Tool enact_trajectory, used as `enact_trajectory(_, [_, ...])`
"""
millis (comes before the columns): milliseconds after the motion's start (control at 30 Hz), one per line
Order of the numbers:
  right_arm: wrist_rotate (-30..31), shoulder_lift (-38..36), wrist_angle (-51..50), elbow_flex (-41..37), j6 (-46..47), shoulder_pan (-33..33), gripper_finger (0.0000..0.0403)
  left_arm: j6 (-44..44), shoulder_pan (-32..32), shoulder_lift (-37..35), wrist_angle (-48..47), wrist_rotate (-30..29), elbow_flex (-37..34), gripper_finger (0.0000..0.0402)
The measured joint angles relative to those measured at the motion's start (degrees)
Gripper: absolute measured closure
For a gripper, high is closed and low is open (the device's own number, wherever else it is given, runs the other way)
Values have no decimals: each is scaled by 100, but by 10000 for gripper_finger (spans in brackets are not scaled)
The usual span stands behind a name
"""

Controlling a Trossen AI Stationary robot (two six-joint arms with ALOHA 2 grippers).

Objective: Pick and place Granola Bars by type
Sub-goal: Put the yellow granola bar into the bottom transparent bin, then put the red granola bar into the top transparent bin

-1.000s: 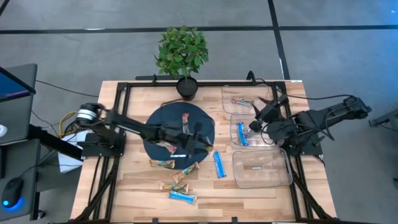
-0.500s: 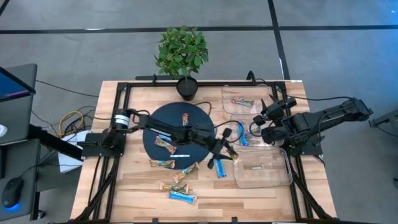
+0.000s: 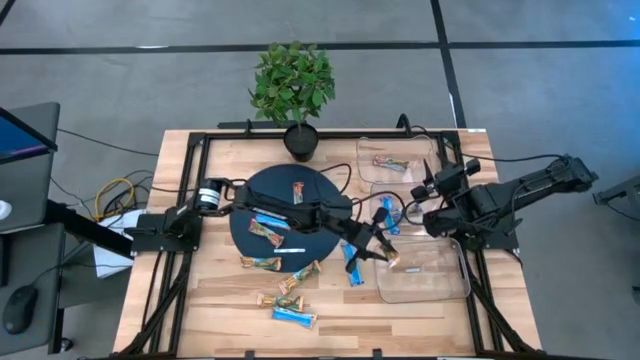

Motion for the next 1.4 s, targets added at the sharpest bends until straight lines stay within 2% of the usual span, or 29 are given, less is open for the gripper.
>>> enact_trajectory(133, [8, 2, 18, 0, 0, 82, 239, -167, -21, 107, -81, 11, -18, 305])
enact_trajectory(300, [22, 2, 22, 0, -2, 183, 239, -336, -17, 268, 173, 376, 31, 291])
enact_trajectory(467, [20, 4, 24, 2, -4, 206, 239, -439, -17, 359, -21, 554, 268, 259])
enact_trajectory(867, [18, 7, 30, 4, -42, 204, 239, -416, 179, 357, -240, 607, 292, 179])
enact_trajectory(1000, [-2, 16, 50, 4, -71, 213, 239, -134, 362, -36, -1343, 725, 292, 174])
enact_trajectory(1133, [-8, 123, 68, 7, -121, 213, 239, 429, 445, -689, -2967, 402, 292, 173])
enact_trajectory(1267, [0, 262, 255, 7, -385, 241, 239, 887, 328, -1325, -4669, -622, 292, 173])
enact_trajectory(1400, [4, 383, 708, 7, -865, 424, 239, 851, 139, -1755, -6364, -1815, 281, 173])
